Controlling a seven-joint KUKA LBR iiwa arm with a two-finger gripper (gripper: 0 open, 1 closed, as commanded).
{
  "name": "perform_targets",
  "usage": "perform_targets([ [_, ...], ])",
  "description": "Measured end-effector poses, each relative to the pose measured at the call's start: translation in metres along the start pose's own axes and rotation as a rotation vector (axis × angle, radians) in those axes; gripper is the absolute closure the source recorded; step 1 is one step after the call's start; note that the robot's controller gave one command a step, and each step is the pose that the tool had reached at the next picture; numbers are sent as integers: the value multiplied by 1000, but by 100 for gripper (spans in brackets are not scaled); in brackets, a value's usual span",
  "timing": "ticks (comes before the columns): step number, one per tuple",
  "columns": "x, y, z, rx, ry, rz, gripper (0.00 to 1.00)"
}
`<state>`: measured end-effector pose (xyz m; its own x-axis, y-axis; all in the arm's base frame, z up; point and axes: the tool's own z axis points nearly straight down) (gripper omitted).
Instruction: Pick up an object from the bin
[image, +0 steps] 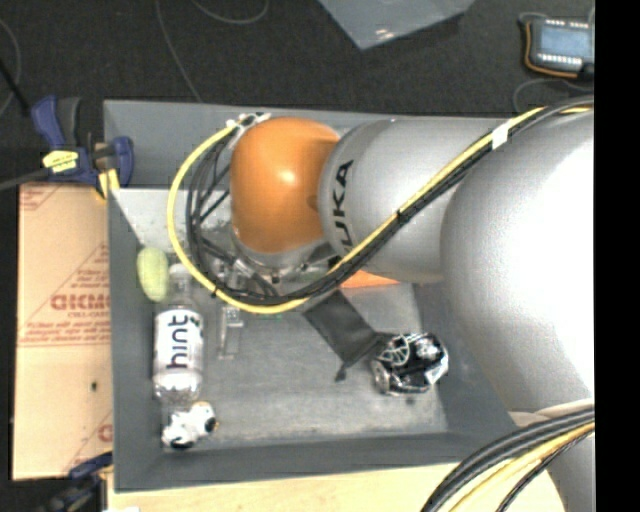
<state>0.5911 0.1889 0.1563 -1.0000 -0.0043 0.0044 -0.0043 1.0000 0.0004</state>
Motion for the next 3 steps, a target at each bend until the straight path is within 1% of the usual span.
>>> perform_targets([
  [1,-2,-1,-5,-1,-8,4,0],
  [2,-16,21,32,-1,-15,-230,0],
  [3,-7,30,43,1,-10,-457,0],
])
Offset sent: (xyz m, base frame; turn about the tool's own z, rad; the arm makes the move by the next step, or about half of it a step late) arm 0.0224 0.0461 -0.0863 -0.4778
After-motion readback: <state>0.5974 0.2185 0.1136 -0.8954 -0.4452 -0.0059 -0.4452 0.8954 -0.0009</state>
